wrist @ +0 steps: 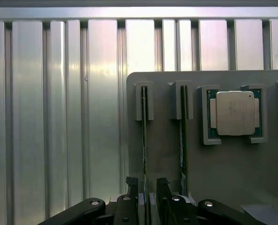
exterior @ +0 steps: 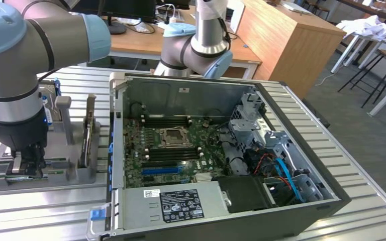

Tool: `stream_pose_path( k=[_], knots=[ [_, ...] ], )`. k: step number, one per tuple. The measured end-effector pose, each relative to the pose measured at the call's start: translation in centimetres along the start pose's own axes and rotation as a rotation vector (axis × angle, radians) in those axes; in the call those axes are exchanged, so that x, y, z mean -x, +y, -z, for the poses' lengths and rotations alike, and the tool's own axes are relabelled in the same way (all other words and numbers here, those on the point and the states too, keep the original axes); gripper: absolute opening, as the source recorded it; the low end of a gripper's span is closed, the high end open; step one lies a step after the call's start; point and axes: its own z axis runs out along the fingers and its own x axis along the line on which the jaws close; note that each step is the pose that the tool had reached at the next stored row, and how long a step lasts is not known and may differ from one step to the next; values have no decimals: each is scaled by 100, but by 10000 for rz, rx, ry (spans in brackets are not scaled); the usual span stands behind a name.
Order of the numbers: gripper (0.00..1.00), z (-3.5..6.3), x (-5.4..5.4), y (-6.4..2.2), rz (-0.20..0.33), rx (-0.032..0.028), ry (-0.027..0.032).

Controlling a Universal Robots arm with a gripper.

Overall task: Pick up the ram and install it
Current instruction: 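Pick up the ram and move it above insertion slot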

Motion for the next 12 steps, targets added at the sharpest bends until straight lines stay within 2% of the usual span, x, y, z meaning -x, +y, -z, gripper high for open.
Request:
stream_pose_path(
  k=[12],
  knots=[
    [30,-68,-2,-2,9,0,1]
  ],
)
